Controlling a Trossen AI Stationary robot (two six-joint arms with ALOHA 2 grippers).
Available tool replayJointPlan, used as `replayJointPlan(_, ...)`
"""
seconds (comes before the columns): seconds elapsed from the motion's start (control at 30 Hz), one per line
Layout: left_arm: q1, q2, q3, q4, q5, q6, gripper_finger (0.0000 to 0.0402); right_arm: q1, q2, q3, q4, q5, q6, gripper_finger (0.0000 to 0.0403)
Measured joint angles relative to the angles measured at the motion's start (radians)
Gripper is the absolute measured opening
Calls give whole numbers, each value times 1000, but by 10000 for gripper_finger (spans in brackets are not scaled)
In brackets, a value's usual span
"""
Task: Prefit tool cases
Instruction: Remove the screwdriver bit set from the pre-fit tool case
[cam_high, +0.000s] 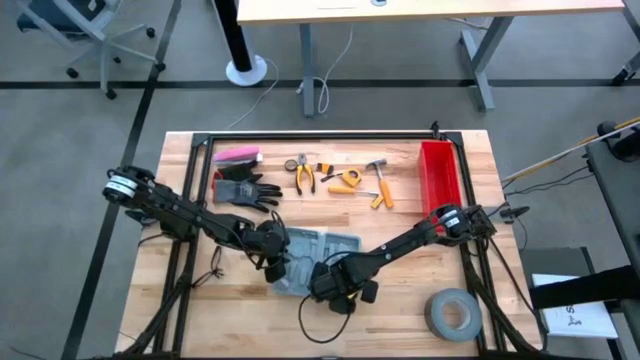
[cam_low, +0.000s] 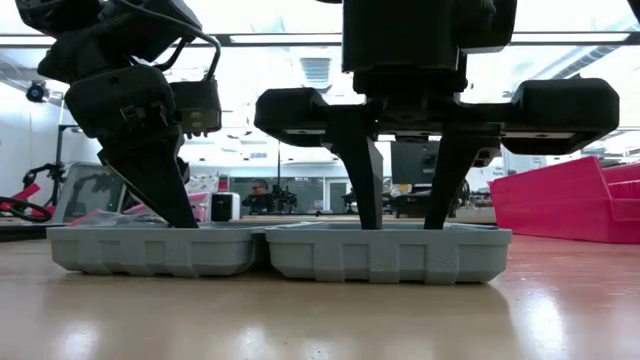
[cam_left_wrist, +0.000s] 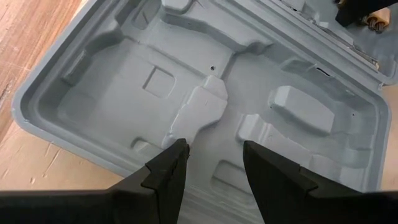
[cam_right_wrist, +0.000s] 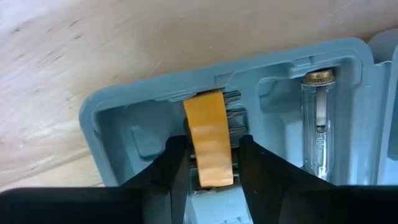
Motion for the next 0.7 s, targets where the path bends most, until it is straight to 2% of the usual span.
replayJointPlan(0.13,0,0,0,1,1,0,165,0,0,-1,3,0,11,104)
replayJointPlan(0.47,0,0,0,1,6,0,165,-2,0,-2,32,4,19,156)
replayJointPlan(0.7,0,0,0,0,8,0,165,-2,0,-2,33,0,16,118)
